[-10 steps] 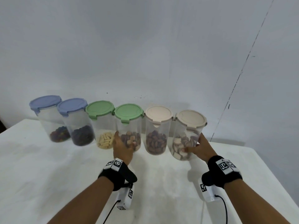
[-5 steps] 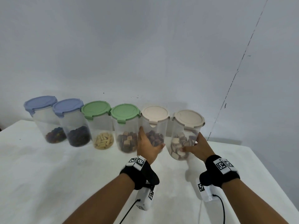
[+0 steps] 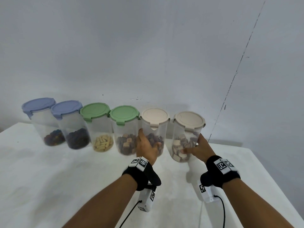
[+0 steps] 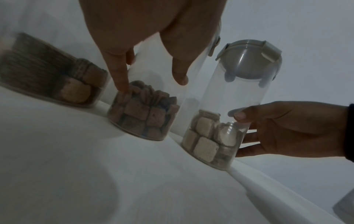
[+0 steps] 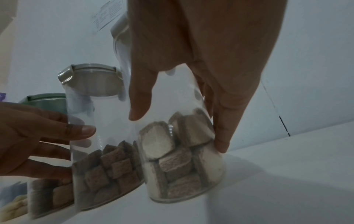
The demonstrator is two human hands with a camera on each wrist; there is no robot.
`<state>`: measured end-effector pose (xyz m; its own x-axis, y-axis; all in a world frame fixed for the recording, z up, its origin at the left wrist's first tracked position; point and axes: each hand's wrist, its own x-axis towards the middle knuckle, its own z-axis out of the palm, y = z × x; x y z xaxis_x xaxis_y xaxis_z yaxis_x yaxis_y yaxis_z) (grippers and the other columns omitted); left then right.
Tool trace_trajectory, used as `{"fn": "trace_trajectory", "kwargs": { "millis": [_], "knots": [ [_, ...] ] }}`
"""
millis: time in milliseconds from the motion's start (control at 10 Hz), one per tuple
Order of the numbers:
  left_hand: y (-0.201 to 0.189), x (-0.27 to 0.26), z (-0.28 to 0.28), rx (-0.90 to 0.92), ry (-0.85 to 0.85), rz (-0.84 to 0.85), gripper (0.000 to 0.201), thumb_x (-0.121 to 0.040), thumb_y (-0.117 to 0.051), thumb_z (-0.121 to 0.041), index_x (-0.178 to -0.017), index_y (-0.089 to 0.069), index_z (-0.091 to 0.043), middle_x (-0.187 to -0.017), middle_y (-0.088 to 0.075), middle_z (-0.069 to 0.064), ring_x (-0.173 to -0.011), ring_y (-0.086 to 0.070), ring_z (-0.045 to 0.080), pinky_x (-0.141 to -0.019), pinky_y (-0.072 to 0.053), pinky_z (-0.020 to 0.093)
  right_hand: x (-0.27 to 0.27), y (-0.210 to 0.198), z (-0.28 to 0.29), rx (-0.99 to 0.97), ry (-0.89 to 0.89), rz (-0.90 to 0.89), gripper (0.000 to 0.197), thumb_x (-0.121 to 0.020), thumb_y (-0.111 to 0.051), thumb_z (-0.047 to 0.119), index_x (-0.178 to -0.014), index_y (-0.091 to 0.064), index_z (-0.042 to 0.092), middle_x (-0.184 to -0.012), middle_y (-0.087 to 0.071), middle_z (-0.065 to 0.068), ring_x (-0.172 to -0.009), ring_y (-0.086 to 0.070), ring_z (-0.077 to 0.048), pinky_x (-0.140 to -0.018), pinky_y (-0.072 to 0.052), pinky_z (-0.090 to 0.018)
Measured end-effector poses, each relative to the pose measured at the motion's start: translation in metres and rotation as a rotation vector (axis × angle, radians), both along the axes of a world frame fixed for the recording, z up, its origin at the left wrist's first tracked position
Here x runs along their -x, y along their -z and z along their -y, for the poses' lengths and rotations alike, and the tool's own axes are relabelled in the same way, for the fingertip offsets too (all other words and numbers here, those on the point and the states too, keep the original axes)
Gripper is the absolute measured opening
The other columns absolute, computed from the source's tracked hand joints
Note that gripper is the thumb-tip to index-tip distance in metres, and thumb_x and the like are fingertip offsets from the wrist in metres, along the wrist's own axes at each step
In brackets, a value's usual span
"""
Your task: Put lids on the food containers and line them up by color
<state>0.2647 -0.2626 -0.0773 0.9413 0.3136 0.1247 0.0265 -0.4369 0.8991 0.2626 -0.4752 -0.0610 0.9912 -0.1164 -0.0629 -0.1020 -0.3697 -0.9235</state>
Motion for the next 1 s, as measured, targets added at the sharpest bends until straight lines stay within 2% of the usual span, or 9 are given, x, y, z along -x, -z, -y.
{"fn": "trace_trajectory", "kwargs": {
  "millis": [100,200,300,500,600,700,800,900,1000],
  "knots": [
    [-0.003,0.001,0.001,-0.040,-0.022,-0.006,0.092,-0.076,-0.080,-0.017,-0.147,-0.022,-0.011,-0.134,-0.051,0.013,-0.125,-0.049,0.033,-0.101,-0.045,0.046,0.000,-0.001,-0.001,-0.011,0.002,-0.004,0.106,-0.058,-0.087,0.003,-0.145,-0.028,0.012,-0.137,-0.045,-0.012,-0.117,-0.046,-0.018,-0.093,-0.040,-0.031],
    [-0.001,0.001,0.000,-0.026,-0.009,-0.003,0.095,-0.075,-0.080,-0.017,-0.148,-0.020,-0.012,-0.135,-0.049,0.014,-0.127,-0.047,0.033,-0.103,-0.044,0.048,0.000,-0.003,-0.003,-0.033,-0.001,-0.021,0.109,-0.056,-0.088,0.003,-0.146,-0.027,0.012,-0.139,-0.045,-0.012,-0.124,-0.046,-0.021,-0.103,-0.041,-0.038],
    [0.000,0.001,0.000,-0.024,-0.007,-0.001,0.096,-0.075,-0.080,-0.015,-0.148,-0.019,-0.010,-0.137,-0.046,0.015,-0.129,-0.044,0.034,-0.105,-0.043,0.047,0.002,-0.006,-0.006,-0.048,-0.008,-0.032,0.118,-0.045,-0.090,0.009,-0.145,-0.028,0.012,-0.138,-0.046,-0.013,-0.128,-0.045,-0.025,-0.107,-0.039,-0.045],
    [0.002,0.001,-0.002,-0.027,0.005,-0.002,0.095,-0.075,-0.080,-0.014,-0.148,-0.019,-0.015,-0.136,-0.049,0.012,-0.127,-0.049,0.031,-0.103,-0.045,0.047,0.002,-0.012,-0.014,-0.076,-0.035,-0.066,0.125,-0.036,-0.089,0.015,-0.145,-0.027,0.015,-0.131,-0.046,-0.008,-0.128,-0.046,-0.024,-0.107,-0.040,-0.048],
    [0.002,0.001,-0.002,-0.032,0.008,-0.001,0.089,-0.077,-0.078,-0.010,-0.147,-0.022,-0.012,-0.137,-0.049,0.011,-0.127,-0.049,0.029,-0.104,-0.044,0.040,0.001,-0.013,-0.014,-0.074,-0.044,-0.072,0.135,-0.022,-0.084,0.030,-0.144,-0.027,0.017,-0.126,-0.046,-0.004,-0.126,-0.047,-0.023,-0.106,-0.041,-0.048],
    [-0.001,0.001,-0.003,-0.025,0.022,-0.032,0.085,-0.080,-0.075,-0.007,-0.147,-0.024,-0.010,-0.136,-0.049,0.012,-0.122,-0.051,0.027,-0.097,-0.046,0.027,0.003,-0.015,-0.014,-0.077,-0.049,-0.083,0.136,-0.022,-0.083,0.032,-0.145,-0.026,0.018,-0.128,-0.045,-0.004,-0.127,-0.046,-0.024,-0.105,-0.041,-0.046],
    [0.005,-0.004,-0.005,-0.022,0.056,-0.015,0.081,-0.082,-0.071,-0.001,-0.147,-0.023,-0.011,-0.126,-0.052,0.004,-0.110,-0.052,0.018,-0.079,-0.043,0.002,0.003,-0.014,-0.015,-0.085,-0.052,-0.089,0.137,-0.027,-0.086,0.027,-0.148,-0.021,0.018,-0.137,-0.042,-0.006,-0.132,-0.042,-0.022,-0.108,-0.038,-0.048],
    [-0.004,0.003,-0.008,0.055,0.088,-0.027,0.085,-0.079,-0.075,-0.003,-0.146,-0.023,-0.014,-0.120,-0.060,0.004,-0.103,-0.062,0.017,-0.083,-0.050,0.018,0.004,-0.014,-0.017,-0.101,-0.050,-0.088,0.119,-0.050,-0.088,0.003,-0.147,-0.019,0.014,-0.134,-0.040,-0.001,-0.132,-0.037,-0.017,-0.107,-0.037,-0.036],
    [-0.004,0.008,-0.009,0.069,0.066,-0.016,0.095,-0.074,-0.080,-0.008,-0.148,-0.022,-0.009,-0.122,-0.058,0.007,-0.107,-0.060,0.023,-0.093,-0.053,0.034,0.002,-0.011,-0.015,-0.098,-0.029,-0.042,0.096,-0.060,-0.084,-0.005,-0.137,-0.030,0.011,-0.125,-0.044,0.000,-0.124,-0.042,-0.017,-0.095,-0.039,-0.030]
  ]
}}
